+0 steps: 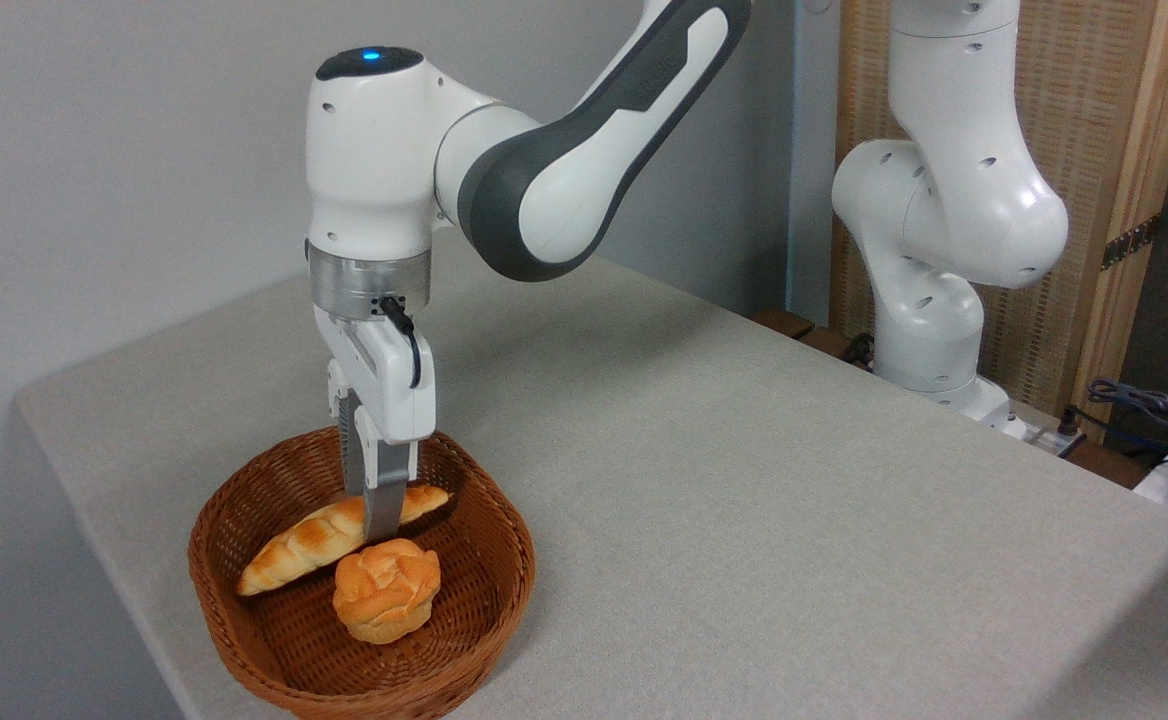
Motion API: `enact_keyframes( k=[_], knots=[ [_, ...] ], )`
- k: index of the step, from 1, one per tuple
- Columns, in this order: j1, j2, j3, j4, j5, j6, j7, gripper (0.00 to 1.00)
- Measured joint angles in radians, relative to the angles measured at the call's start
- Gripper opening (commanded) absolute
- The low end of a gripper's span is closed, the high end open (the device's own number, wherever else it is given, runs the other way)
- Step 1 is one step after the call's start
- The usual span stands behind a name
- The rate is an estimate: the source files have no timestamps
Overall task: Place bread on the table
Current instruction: 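Close the gripper around the middle of the croissant-shaped roll, then lift the roll out of the basket and carry it onto the table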
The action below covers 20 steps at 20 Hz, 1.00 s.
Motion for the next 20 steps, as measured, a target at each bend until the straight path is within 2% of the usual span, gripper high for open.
enact_keyframes(
  k=[6,9,11,18,20],
  knots=[
    [0.001,-0.008,0.000,0.004,-0.012,0.000,0.000,0.30],
    [0.004,-0.017,0.003,0.006,-0.018,0.000,0.000,0.22],
    [0.005,-0.025,0.004,0.006,-0.027,-0.008,0.000,0.21],
    [0.007,-0.044,0.017,0.063,-0.031,-0.141,0.000,0.20],
    [0.008,-0.056,0.028,0.090,-0.049,-0.200,0.000,0.20]
  ],
)
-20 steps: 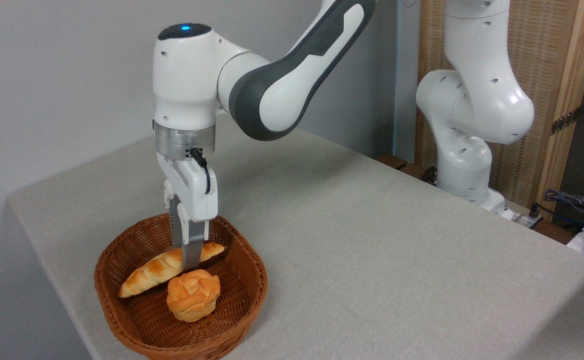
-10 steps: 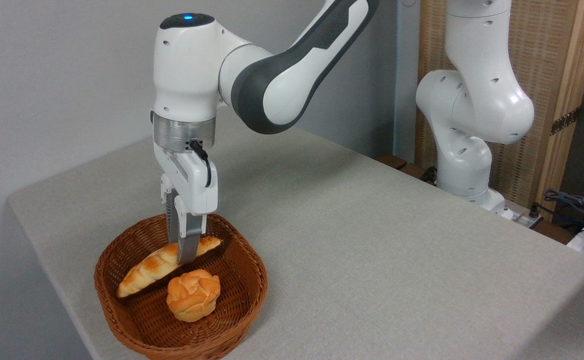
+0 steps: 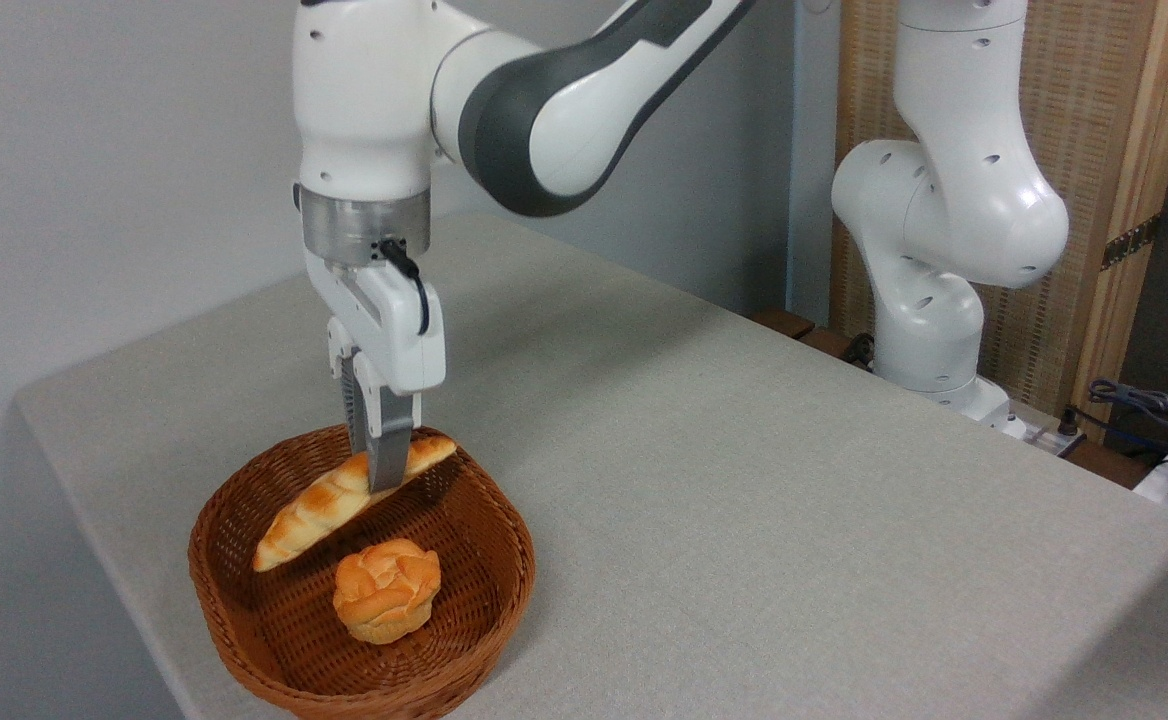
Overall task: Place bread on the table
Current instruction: 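Lift the roll out of the basket and carry it onto the table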
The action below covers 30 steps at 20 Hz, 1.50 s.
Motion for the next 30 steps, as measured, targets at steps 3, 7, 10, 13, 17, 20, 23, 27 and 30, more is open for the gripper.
enact_keyframes(
  k=[3,7,10,13,17,20,23,27,30],
  knots=[
    [0.000,-0.024,0.026,0.042,-0.039,-0.081,0.000,0.20],
    [0.000,-0.090,0.058,0.057,-0.067,-0.198,-0.008,0.20],
    [-0.018,-0.157,0.105,0.049,-0.069,-0.328,-0.059,0.20],
    [-0.091,-0.227,0.196,0.006,-0.069,-0.391,-0.095,0.20],
    [-0.130,-0.262,0.226,-0.041,-0.069,-0.451,-0.126,0.20],
    [-0.134,-0.275,0.226,-0.091,-0.069,-0.463,-0.127,0.20],
    [-0.138,-0.289,0.225,-0.149,-0.069,-0.466,-0.128,0.20],
    [-0.141,-0.292,0.214,-0.193,-0.069,-0.491,-0.160,0.30],
    [-0.153,-0.291,0.207,-0.213,-0.069,-0.491,-0.194,0.67]
  ],
)
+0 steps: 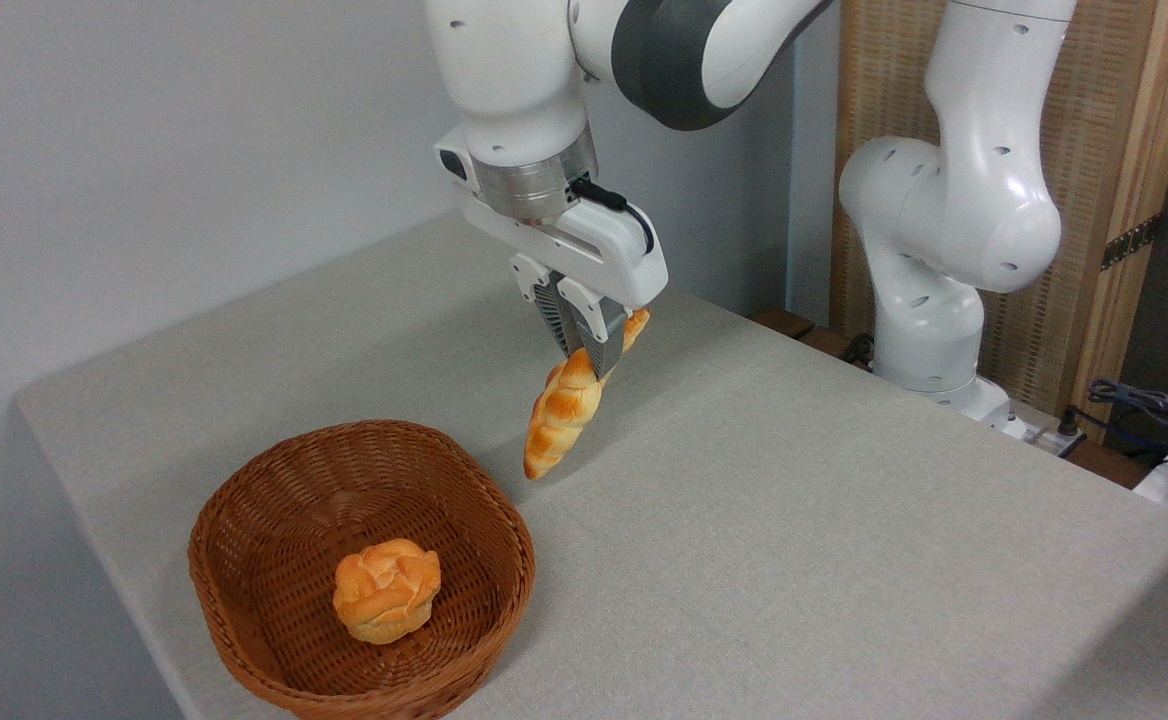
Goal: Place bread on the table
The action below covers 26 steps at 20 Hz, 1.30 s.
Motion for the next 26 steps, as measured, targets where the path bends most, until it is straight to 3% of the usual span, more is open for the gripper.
enact_keyframes(
  k=[1,2,7,19,26],
  knots=[
    [-0.003,0.000,-0.001,-0.003,0.000,0.000,-0.014,0.79],
    [-0.005,0.000,-0.001,-0.004,0.000,0.001,-0.026,0.84],
    [-0.006,0.002,-0.001,-0.005,0.000,0.003,-0.097,0.99],
    [-0.006,0.001,-0.001,0.014,0.011,0.005,-0.075,1.00],
    [-0.005,0.047,0.000,0.233,0.030,-0.002,-0.033,1.00]
  ],
)
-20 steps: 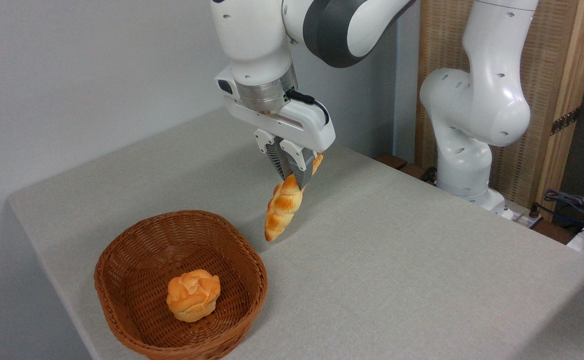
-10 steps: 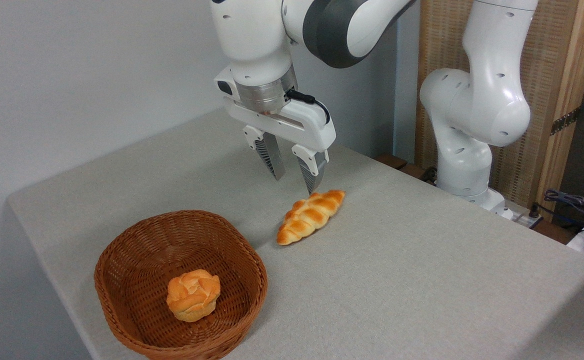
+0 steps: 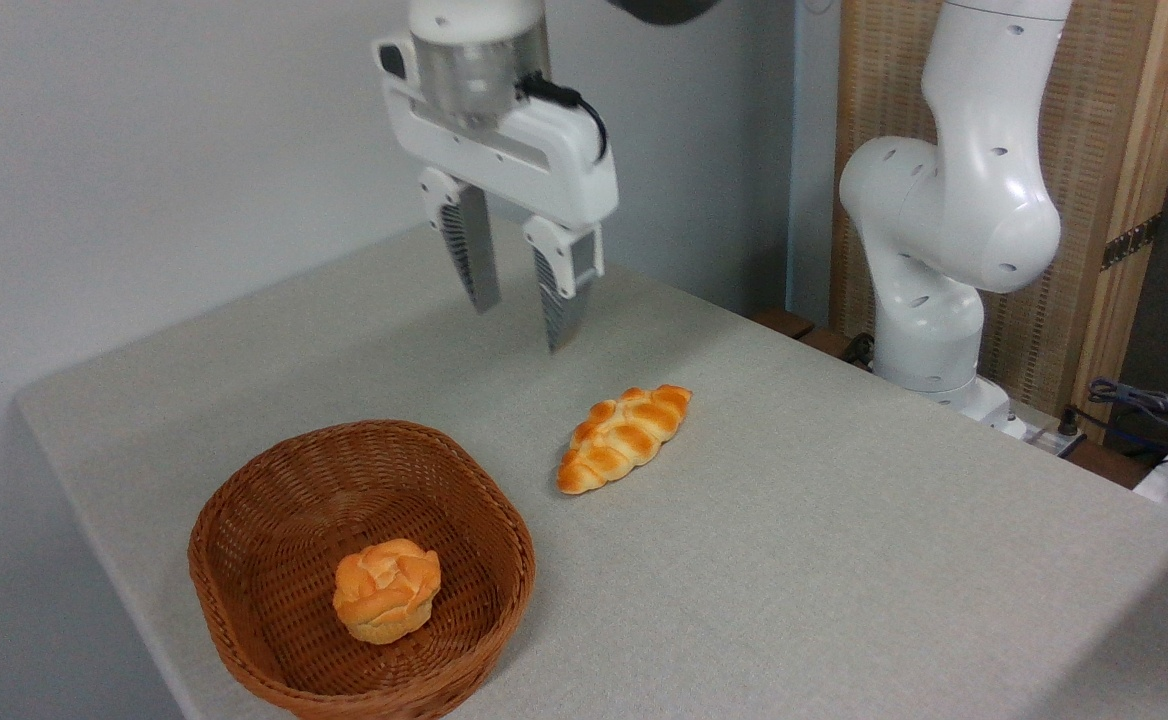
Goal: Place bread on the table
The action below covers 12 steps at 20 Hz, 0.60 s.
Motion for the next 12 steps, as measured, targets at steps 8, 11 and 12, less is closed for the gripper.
enact_keyframes(
  k=[8,11,12],
  knots=[
    [0.022,0.171,0.002,0.273,0.014,-0.029,0.057,1.00],
    [0.042,0.195,-0.001,0.317,0.040,-0.072,0.115,1.00],
    [0.043,0.197,-0.002,0.323,0.050,-0.080,0.135,1.00]
  ],
)
